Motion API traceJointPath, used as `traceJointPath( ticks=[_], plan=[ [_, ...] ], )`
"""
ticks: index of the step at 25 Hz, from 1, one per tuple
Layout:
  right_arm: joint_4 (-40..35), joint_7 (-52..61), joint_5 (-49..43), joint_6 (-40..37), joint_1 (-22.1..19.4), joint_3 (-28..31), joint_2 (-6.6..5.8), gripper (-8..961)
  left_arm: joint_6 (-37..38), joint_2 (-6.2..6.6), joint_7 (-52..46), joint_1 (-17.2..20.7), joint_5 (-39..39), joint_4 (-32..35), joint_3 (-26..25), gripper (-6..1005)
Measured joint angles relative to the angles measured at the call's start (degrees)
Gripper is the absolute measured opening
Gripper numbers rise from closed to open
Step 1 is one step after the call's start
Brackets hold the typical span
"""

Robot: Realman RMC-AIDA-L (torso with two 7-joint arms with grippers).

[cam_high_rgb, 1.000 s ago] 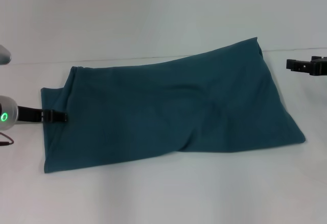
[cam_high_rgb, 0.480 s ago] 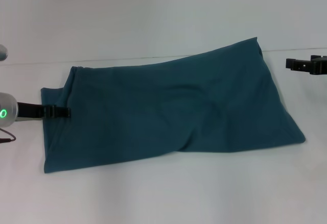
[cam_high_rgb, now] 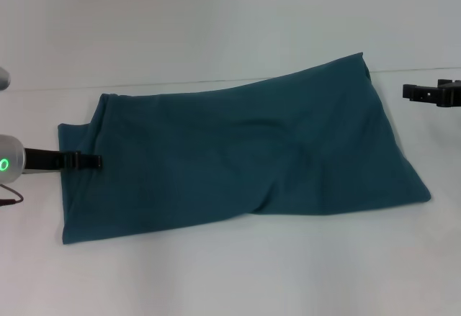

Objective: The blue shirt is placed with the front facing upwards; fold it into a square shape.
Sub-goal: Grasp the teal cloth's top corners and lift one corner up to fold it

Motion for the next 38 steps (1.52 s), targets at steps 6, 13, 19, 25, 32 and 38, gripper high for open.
traceJointPath(
  ticks=[6, 13, 19, 25, 32, 38],
  plan=[
    [-0.22, 0.25, 0.00, -0.75, -0.18, -0.11, 0.06, 855, -0.81, -0.06, -0.08, -0.12, 0.24, 0.56, 0.16, 861],
    [-0.20, 0.27, 0.01, -0.92, -0.30, -0.10, 0.12, 855, -1.73, 0.09, -0.23, -0.08, 0.29, 1.56, -0.12, 847],
    [-0.30, 0.28, -0.04, -1.16, -0.30, -0.18, 0.10, 854, -3.04, 0.13, -0.29, 0.02, 0.29, 2.42, -0.20, 835],
    [-0.41, 0.29, -0.09, -1.90, -0.31, -0.10, 0.04, 852, -3.63, 0.13, -0.31, 0.15, 0.27, 2.58, -0.11, 823],
    [-0.44, 0.30, -0.08, -2.30, -0.17, 0.13, 0.06, 849, -3.16, 0.15, 0.10, -0.14, 0.27, 2.87, 0.23, 809],
    [-0.48, 0.29, -0.08, -2.32, 0.05, -0.17, 0.09, 846, -1.11, -0.19, 2.55, -0.66, -0.05, 2.74, 0.64, 797]
  ],
)
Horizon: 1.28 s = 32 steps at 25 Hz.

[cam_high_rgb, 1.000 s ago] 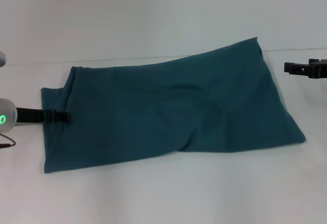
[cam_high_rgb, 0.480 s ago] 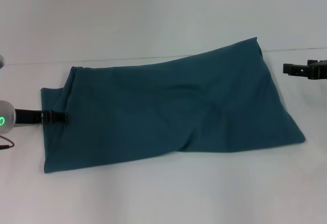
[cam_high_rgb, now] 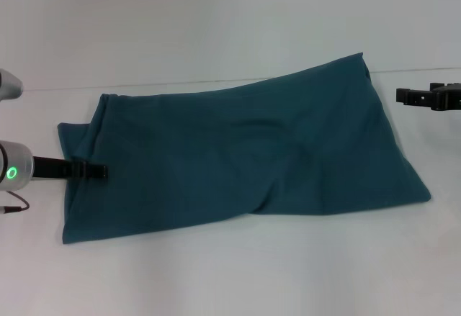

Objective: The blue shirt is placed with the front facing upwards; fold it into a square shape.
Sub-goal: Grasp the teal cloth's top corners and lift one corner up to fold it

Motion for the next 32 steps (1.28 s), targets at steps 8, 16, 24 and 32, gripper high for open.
traceJointPath(
  ticks=[8, 16, 24, 32],
  plan=[
    [0.01, 0.00, 0.00, 0.01, 0.05, 0.32, -0.01, 844, 2.23, -0.18, 1.04, -0.34, -0.27, -0.97, -0.12, 637],
    [-0.05, 0.00, 0.00, -0.02, -0.13, 0.34, 0.01, 842, 1.43, -0.87, 1.43, -0.43, -0.29, -2.56, -0.15, 457],
    [-0.05, 0.00, 0.22, -1.16, -0.41, 0.46, 0.06, 840, 1.82, -1.56, 2.48, -0.19, -0.29, -3.30, -0.07, 278],
    [-0.12, -0.82, 0.41, -1.40, -0.71, 1.28, 0.32, 841, 3.77, -2.59, 3.79, 0.63, -0.75, -7.35, -0.56, 16]
  ],
)
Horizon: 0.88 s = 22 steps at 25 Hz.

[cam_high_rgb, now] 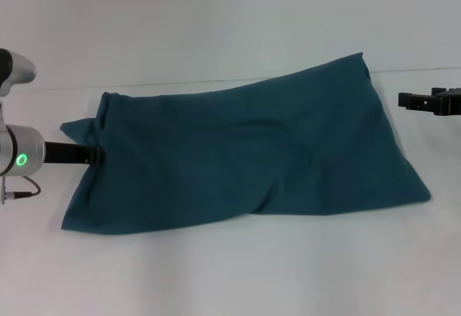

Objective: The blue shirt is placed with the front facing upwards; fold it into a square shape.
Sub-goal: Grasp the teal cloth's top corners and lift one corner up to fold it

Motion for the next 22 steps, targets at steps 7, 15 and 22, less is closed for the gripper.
traceJointPath(
  ticks=[7, 15, 22],
  plan=[
    [-0.58, -1.36, 0.17, 0.02, -0.07, 1.13, 0.83, 841, 3.30, -0.57, 1.60, 1.98, -3.91, -5.44, -0.13, 16],
    [-0.62, -10.01, 5.71, 0.54, -0.31, 4.49, 3.25, 840, 5.89, -0.57, 3.54, 3.11, -8.35, -7.71, -0.22, 16],
    [6.59, -28.37, 20.52, 1.33, -1.49, 6.41, 4.31, 824, 7.25, -0.12, 5.29, 4.16, -13.01, -9.35, -0.22, 16]
  ],
)
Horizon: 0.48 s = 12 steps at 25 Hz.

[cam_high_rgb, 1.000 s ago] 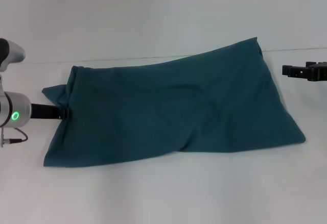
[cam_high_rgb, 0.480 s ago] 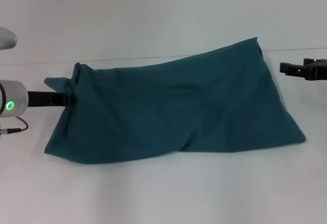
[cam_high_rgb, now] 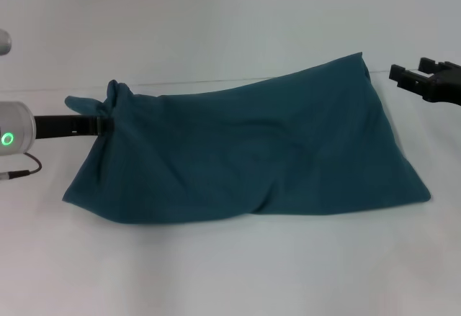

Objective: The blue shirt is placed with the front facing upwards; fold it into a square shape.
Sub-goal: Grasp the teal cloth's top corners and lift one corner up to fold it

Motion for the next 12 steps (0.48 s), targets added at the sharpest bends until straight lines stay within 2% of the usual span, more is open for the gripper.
traceJointPath(
  ticks=[7, 12],
  plan=[
    [12.42, -25.99, 15.91, 0.77, 0.23, 0.33, 0.03, 670, 0.65, 0.43, 2.19, -0.28, -2.92, 0.54, -0.14, 16],
    [16.34, -29.79, 18.24, 0.65, 1.26, 0.21, 0.09, 485, 1.07, 0.48, 2.37, -0.32, -3.52, 0.57, -0.17, 16]
  ],
)
